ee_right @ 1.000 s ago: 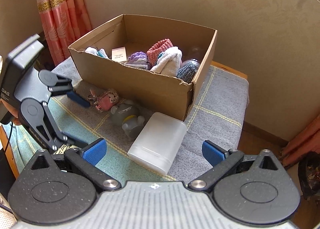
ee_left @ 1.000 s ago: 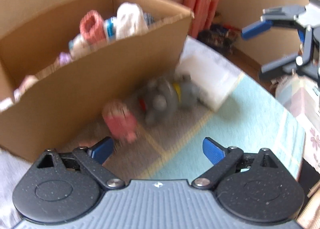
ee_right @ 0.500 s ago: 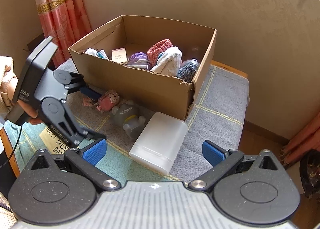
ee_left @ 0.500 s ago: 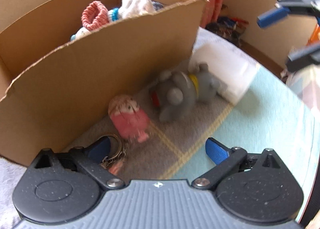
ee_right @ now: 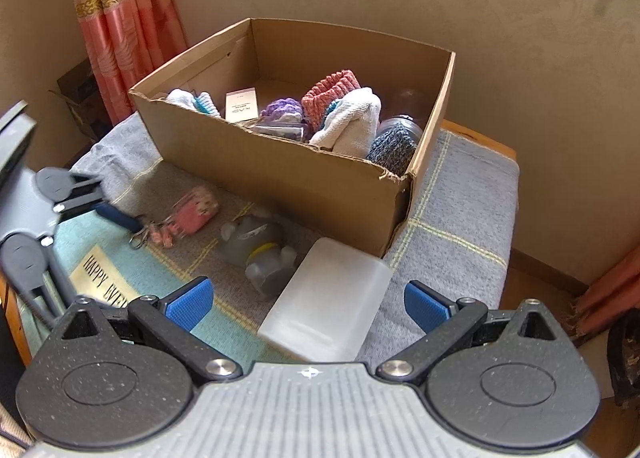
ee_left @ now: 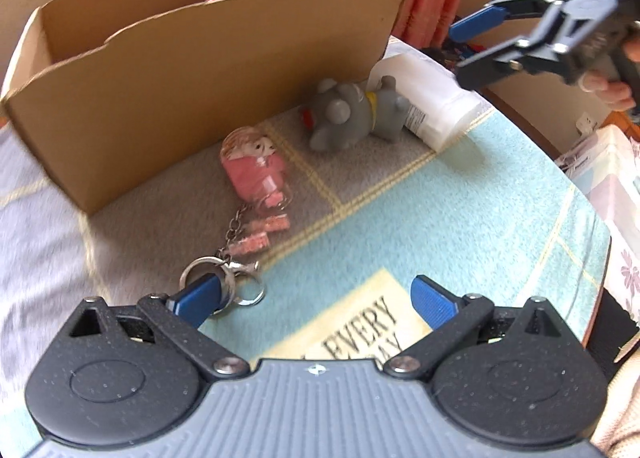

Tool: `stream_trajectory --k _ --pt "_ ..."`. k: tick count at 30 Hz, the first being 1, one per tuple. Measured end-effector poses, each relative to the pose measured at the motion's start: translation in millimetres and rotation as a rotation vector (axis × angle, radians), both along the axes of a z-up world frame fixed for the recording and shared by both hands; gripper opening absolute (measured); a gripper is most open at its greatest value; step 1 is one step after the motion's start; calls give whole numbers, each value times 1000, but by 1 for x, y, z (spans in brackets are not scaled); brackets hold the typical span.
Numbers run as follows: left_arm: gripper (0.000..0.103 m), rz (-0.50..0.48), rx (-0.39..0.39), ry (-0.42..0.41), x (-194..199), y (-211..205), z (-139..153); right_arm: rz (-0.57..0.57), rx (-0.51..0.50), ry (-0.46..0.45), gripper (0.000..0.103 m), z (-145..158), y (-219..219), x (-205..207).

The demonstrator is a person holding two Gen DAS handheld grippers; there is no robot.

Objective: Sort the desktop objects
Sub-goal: 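Move left tool toward pink keychain bottle while right tool grips white plastic container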

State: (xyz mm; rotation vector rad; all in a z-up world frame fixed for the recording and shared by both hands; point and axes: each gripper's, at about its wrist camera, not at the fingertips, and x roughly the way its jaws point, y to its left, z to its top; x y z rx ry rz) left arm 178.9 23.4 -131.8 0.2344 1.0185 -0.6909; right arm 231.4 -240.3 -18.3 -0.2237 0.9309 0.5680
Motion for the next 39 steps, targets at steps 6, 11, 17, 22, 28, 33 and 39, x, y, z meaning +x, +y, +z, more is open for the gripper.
stream_trajectory --k 6,11,17,22,28,33,39 --pt "100 44 -18 38 -8 5 4 -25 -8 23 103 -14 5 17" --pt "100 72 -22 20 -15 17 14 -46 -15 55 103 -32 10 30" --pt "100 90 -52 -5 -23 23 29 -48 27 79 103 -38 16 35" --pt "100 105 -73 -11 -18 22 23 -16 86 124 103 -37 21 29" --pt "100 118 -75 -34 -16 27 29 46 65 137 103 -37 37 8" --pt "100 118 -79 -43 -16 28 32 85 69 159 103 -31 47 -10" --pt "100 114 -81 -47 -20 30 35 158 53 193 103 -27 56 -34"
